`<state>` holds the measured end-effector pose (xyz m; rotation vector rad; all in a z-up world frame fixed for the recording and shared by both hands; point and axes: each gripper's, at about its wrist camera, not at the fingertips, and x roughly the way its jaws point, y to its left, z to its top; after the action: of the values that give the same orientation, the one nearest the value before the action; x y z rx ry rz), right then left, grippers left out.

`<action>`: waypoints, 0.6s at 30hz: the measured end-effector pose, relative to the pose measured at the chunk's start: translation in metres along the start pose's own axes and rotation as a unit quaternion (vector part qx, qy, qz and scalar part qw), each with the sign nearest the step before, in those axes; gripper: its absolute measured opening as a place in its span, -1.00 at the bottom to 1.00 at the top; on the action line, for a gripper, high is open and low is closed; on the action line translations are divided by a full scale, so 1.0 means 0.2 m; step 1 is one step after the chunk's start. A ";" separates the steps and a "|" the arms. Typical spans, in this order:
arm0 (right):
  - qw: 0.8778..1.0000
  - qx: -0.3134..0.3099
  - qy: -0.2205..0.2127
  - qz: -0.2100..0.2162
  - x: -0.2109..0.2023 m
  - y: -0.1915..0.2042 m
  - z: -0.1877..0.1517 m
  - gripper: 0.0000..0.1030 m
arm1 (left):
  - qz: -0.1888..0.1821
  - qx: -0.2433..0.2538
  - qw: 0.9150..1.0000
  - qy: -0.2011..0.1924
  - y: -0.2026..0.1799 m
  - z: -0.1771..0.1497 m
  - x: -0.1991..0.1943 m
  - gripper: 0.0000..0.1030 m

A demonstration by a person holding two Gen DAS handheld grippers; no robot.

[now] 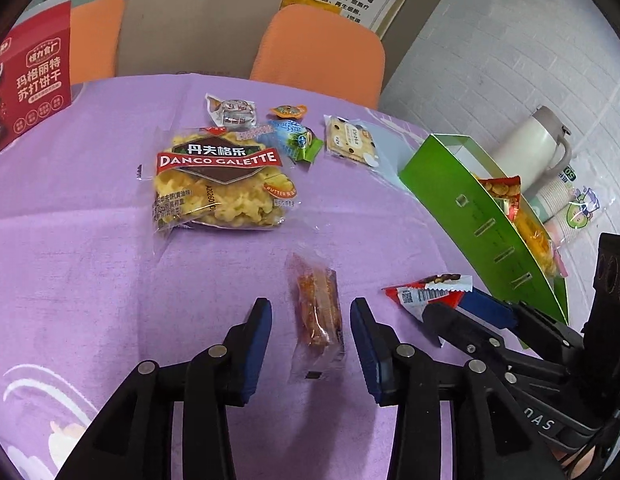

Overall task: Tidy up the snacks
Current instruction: 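Grasp the red-white candy packet with the right gripper while the left grasps a small clear snack, then drop the candy packet and clear snack into the green box, opening both grippers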

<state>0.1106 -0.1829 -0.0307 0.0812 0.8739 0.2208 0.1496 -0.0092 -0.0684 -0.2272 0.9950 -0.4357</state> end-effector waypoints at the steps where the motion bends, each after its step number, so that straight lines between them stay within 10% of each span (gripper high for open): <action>1: 1.000 0.002 0.002 0.000 0.01 0.00 0.00 -0.03 | 0.003 0.005 1.000 0.000 -0.01 0.00 0.00 -0.19; 6: 1.000 0.019 0.009 -0.001 0.04 -0.04 -0.02 -0.20 | 0.019 0.030 0.999 0.008 -0.05 -0.01 0.02 -0.24; 8: 1.000 0.019 0.006 0.004 0.03 -0.04 -0.03 -0.30 | 0.025 0.035 0.999 0.014 -0.06 -0.01 0.04 -0.63; 18: 0.998 0.033 -0.047 0.033 -0.21 -0.07 -0.05 -0.33 | 0.022 0.058 0.998 -0.020 -0.20 0.01 -0.11 -0.63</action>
<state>0.0798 -0.2056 -0.0081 0.1802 0.7862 0.2486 0.1309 -0.0345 -0.0371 -0.1083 0.9310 -0.4459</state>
